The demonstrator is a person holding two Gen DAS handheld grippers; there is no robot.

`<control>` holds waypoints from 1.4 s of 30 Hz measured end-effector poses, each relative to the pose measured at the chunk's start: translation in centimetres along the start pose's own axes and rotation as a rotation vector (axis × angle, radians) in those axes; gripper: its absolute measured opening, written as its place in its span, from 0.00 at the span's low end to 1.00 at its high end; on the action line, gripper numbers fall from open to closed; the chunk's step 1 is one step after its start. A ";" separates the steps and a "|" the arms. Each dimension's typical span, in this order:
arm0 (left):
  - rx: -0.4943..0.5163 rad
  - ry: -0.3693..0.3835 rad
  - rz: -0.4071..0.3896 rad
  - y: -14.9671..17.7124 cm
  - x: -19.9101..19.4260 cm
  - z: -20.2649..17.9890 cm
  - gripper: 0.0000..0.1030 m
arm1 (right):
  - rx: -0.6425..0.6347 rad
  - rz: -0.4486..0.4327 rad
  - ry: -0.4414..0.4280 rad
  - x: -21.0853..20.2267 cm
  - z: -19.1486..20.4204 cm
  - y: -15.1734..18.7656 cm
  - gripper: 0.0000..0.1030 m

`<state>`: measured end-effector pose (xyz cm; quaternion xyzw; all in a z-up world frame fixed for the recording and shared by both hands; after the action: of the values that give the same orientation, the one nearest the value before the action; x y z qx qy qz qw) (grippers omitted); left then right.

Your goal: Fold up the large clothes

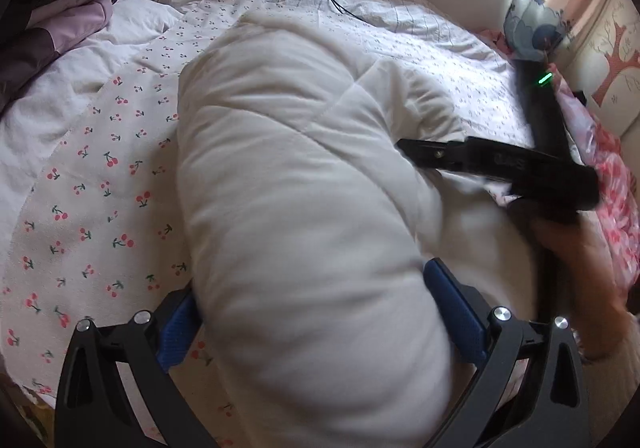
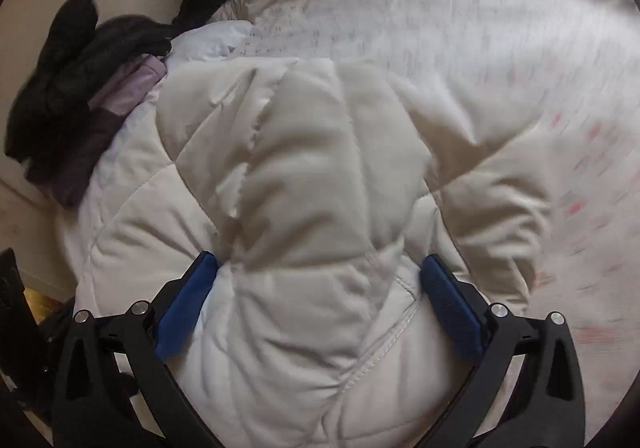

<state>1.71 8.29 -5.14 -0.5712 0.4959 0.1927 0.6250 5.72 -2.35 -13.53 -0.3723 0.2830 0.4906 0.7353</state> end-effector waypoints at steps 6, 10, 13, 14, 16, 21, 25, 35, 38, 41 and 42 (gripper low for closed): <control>0.077 -0.061 -0.048 0.7 -1.2 -0.5 0.95 | -0.117 -0.098 0.101 -6.3 2.1 2.1 0.93; 0.051 -0.047 -0.083 1.1 -0.9 0.2 0.95 | -0.246 -0.144 0.203 -8.3 3.4 8.0 0.93; 0.079 -0.060 -0.074 1.5 -0.4 -0.7 0.95 | -0.168 -0.047 0.149 -5.0 -0.5 10.0 0.94; 0.102 -0.076 -0.076 1.6 -0.4 -1.1 0.95 | -0.139 -0.035 0.136 -5.2 -0.9 9.9 0.94; 0.120 -0.111 -0.091 1.8 -0.8 -1.5 0.95 | -0.126 -0.043 0.151 -6.2 -0.2 9.7 0.93; 0.102 -0.160 -0.130 1.9 -2.0 -1.2 0.95 | -0.148 -0.215 0.051 -11.2 2.7 10.8 0.93; 0.168 -0.217 -0.147 1.8 -2.4 -2.2 0.95 | -0.155 -0.279 0.002 -11.8 5.2 8.9 0.93; 0.207 -0.246 -0.152 1.9 -2.5 -2.8 0.95 | -0.080 -0.174 0.028 -4.5 2.6 6.8 0.94; 0.233 -0.265 -0.146 2.1 -2.3 -3.4 0.95 | -0.072 -0.170 0.020 -4.0 2.3 6.6 0.94; 0.248 -0.277 -0.151 2.1 -2.5 -3.7 0.95 | -0.089 -0.160 0.048 -4.4 3.0 6.3 0.94; 0.246 -0.278 -0.154 2.1 -2.6 -3.7 0.95 | -0.086 -0.161 0.051 -4.7 3.1 6.4 0.93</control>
<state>-2.55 6.36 -3.50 -0.4945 0.3794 0.1594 0.7656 -1.79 -0.62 -9.84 -0.4371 0.2495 0.4320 0.7484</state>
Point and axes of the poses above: each gripper's, at about its wrist camera, not at the fingertips, and x roughly the way its jaws point, z to its left, y to its underside, the point moved 3 cm from there along x, roughly the way its jaws point, and after that the axes turned 10 degrees about x, right-handed, at the moved point
